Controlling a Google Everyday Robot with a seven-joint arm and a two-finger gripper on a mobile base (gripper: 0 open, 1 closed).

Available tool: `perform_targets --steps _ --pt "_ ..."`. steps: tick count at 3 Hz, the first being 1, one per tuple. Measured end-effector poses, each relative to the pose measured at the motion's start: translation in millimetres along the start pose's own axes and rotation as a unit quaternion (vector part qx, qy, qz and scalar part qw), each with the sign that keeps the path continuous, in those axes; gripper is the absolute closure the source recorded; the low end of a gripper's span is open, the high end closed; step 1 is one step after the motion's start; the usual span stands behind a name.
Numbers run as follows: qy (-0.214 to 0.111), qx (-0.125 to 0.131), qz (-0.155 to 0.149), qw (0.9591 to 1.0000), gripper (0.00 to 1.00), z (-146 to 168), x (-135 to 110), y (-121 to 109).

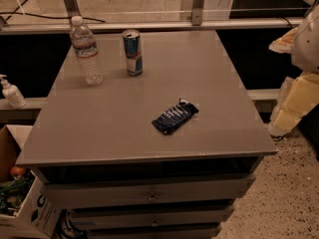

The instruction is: Move rxbar blueberry near water bottle

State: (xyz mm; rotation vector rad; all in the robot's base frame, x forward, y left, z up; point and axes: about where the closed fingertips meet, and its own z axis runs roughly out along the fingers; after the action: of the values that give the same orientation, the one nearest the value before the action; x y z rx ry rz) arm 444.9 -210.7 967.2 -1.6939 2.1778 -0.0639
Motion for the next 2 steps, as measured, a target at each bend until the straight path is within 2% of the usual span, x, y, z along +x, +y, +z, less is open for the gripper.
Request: perform_targets --steps 1,2 --pt "-0.046 0.001 0.012 0.9989 0.00 31 -3 -3" --pt "-0.093 0.001 0.020 0.9954 0.00 63 -16 -8"
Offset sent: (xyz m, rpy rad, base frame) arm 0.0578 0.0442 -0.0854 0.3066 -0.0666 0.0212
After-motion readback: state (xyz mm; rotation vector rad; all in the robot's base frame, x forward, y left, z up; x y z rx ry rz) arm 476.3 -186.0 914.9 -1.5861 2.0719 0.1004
